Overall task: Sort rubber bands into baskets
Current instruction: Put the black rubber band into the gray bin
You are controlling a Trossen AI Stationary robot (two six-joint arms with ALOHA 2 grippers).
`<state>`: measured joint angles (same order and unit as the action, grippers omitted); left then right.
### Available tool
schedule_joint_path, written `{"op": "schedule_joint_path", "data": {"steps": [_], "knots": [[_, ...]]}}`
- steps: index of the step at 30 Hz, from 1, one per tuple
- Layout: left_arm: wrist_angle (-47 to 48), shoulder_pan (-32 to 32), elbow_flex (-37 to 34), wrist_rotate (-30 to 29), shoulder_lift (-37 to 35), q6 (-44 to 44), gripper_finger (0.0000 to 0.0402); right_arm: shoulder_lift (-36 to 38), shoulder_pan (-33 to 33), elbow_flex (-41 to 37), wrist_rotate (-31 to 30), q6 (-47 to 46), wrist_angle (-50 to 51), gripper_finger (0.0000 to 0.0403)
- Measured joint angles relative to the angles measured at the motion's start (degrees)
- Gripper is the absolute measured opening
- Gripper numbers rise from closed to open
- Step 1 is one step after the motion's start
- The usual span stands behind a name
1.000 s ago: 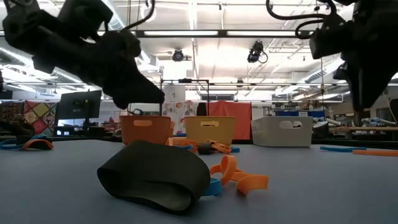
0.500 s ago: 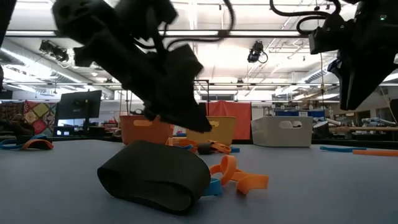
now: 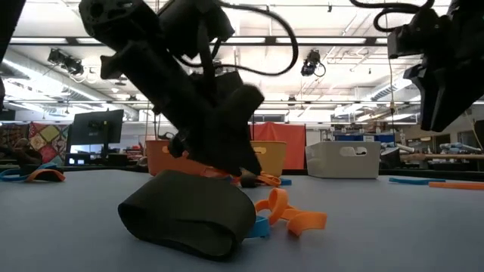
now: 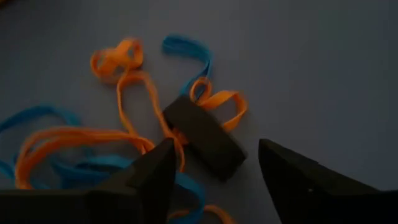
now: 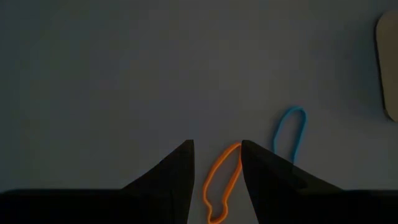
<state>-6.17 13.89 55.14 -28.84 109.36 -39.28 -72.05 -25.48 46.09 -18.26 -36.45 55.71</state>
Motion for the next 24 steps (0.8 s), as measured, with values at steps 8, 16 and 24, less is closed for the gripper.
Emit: {"op": "schedule_joint_path", "data": {"steps": [8,16,24], "knots": [[-4.3,0.0,0.1,-0.6,2.7,-0.6,0.0196,0.0,-3.3,-0.3,-0.4,-0.1,1.3,0.0144],[-4.4,0.0,1.1,0.3,2.5,1.6,0.0088,0.0,-5.6,-0.3,-3.3,-5.0,6.8,0.0144],[6.8,0.1,7.2,1.9,0.2,6.6,0.0016,0.0,-7.7,-0.7,-6.2,-7.5,5.0,0.0144]]}}
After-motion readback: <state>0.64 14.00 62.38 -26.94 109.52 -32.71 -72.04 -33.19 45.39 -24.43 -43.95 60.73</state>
